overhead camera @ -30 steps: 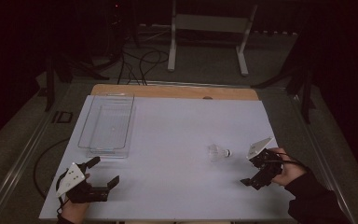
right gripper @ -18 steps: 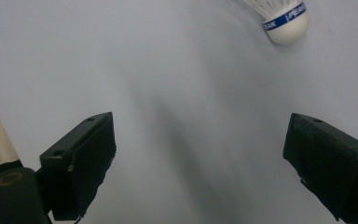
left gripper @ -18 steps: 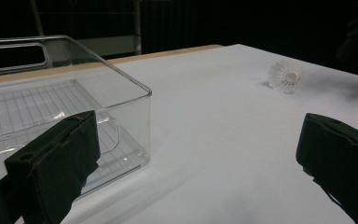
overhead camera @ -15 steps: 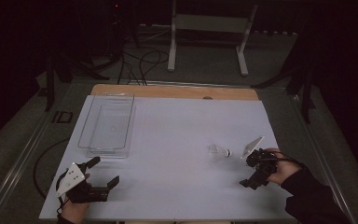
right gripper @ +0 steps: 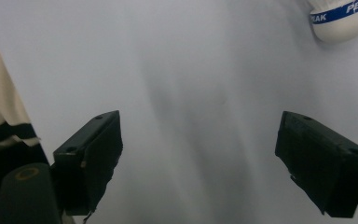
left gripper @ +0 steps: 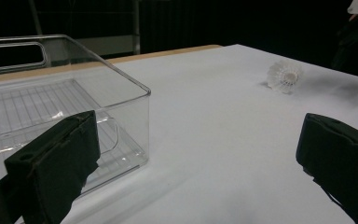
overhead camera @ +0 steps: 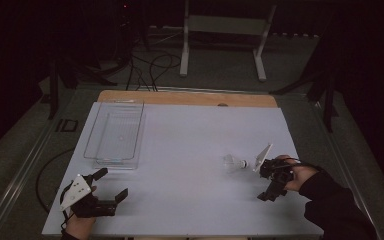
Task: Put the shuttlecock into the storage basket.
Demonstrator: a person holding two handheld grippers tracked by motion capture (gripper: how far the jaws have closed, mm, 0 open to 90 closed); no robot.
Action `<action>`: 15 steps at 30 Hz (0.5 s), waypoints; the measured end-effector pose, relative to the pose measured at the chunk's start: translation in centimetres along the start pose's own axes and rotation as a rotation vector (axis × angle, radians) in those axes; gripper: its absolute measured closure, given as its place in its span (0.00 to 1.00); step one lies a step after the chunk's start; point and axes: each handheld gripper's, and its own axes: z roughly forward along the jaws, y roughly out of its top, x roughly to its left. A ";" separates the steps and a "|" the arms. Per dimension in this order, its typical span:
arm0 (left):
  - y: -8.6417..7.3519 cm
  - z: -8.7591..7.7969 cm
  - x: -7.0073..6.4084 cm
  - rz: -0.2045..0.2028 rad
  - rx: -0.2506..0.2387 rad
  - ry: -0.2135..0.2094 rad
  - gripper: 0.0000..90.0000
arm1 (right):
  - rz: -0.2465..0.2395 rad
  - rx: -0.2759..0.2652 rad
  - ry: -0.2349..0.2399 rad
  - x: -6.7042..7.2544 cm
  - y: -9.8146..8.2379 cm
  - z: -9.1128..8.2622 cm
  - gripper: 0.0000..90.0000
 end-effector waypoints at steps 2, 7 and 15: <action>0.0 0.0 0.0 -0.001 -0.001 0.000 0.00 | 0.000 0.018 -0.013 -0.2 0.2 0.2 0.17; 0.0 0.0 0.0 -0.002 -0.002 -0.002 0.00 | 0.013 0.038 -0.013 -0.7 0.4 0.4 0.15; 0.0 0.1 -0.1 0.005 0.001 -0.009 0.00 | 0.095 0.060 -0.002 -1.8 0.4 0.5 0.16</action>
